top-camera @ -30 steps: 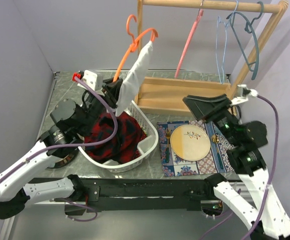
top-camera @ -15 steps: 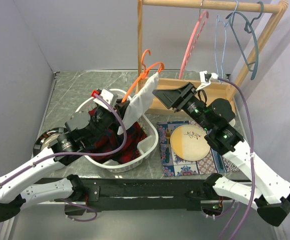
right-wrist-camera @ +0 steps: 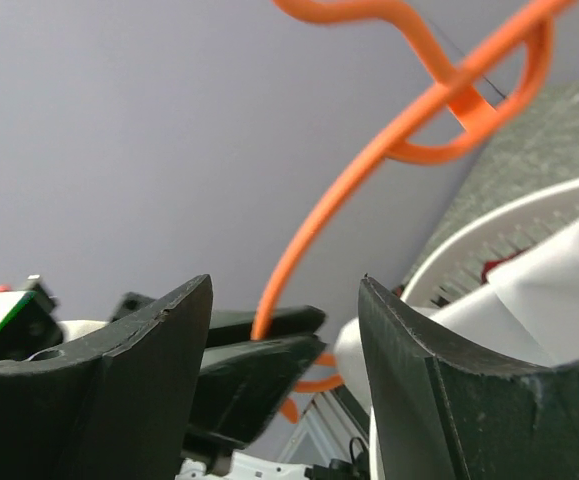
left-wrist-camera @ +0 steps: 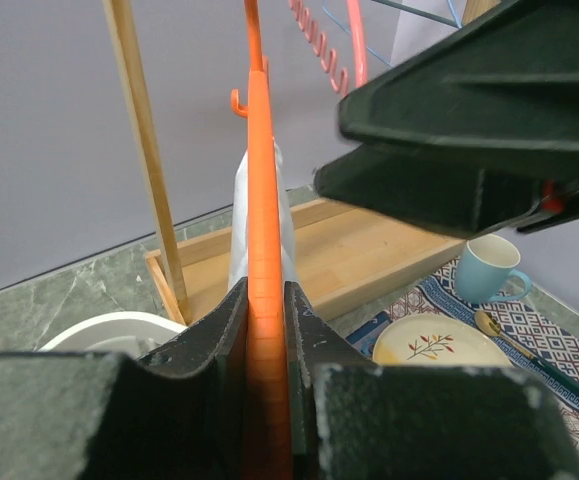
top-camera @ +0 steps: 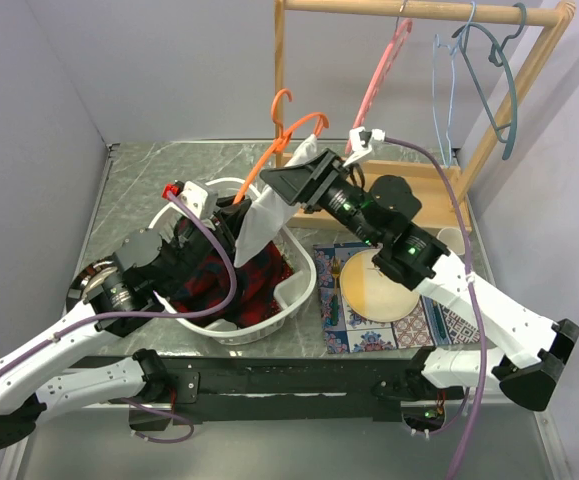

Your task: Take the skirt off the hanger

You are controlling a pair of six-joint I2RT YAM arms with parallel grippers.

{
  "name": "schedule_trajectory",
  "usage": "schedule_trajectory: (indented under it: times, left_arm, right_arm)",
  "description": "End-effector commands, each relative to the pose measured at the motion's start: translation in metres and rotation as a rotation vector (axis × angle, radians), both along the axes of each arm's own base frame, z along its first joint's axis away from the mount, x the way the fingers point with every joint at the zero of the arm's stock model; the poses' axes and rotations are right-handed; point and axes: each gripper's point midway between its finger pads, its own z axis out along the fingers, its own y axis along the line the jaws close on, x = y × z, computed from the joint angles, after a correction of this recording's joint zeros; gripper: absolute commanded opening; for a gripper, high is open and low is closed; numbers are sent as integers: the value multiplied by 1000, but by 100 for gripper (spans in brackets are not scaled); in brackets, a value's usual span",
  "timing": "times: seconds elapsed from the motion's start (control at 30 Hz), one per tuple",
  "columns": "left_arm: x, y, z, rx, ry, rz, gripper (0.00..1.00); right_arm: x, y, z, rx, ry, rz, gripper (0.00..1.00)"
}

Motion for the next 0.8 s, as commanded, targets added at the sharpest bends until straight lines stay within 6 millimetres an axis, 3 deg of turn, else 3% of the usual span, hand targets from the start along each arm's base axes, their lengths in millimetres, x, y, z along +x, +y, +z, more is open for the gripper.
schedule_trajectory:
  times: [0.0, 0.17, 0.3, 0.4, 0.43, 0.47, 0.53, 0.57, 0.63, 0.67, 0.77]
  left_arm:
    - [-11, 8, 40, -134, -80, -23, 1]
    - [-15, 8, 42, -138, -90, -46, 1]
    - [-19, 3, 41, -129, -94, -75, 1]
    - [-22, -2, 41, -115, -98, -105, 1]
    - [-22, -4, 39, -104, -96, -114, 1]
    - [-23, -4, 41, -103, -98, -116, 4]
    - [-25, -6, 40, -88, -108, -134, 16]
    - [-29, -4, 42, -88, -122, -145, 36]
    - [-32, -2, 41, -61, -164, -148, 52]
    - [-37, 2, 44, -62, -186, -159, 66]
    - [-45, 7, 46, -34, -239, -175, 90]
  right_arm:
    - [10, 3, 15, 26, 3, -48, 67]
    - [20, 26, 17, 22, -27, -20, 59]
    - [21, 30, 32, 44, -64, -11, 48]
    - [18, 28, 38, 55, -90, -3, 27]
    - [14, 28, 44, 49, -133, 4, 10]
    - [8, 27, 50, 48, -162, 28, 2]
    - [2, 26, 56, 29, -205, 46, 0]
    - [-6, 22, 65, 32, -235, 65, 0]
    - [-13, 12, 74, 18, -275, 62, 0]
    - [-17, 8, 79, 19, -285, 59, 0]
    - [-28, -10, 85, 29, -310, 40, 0]
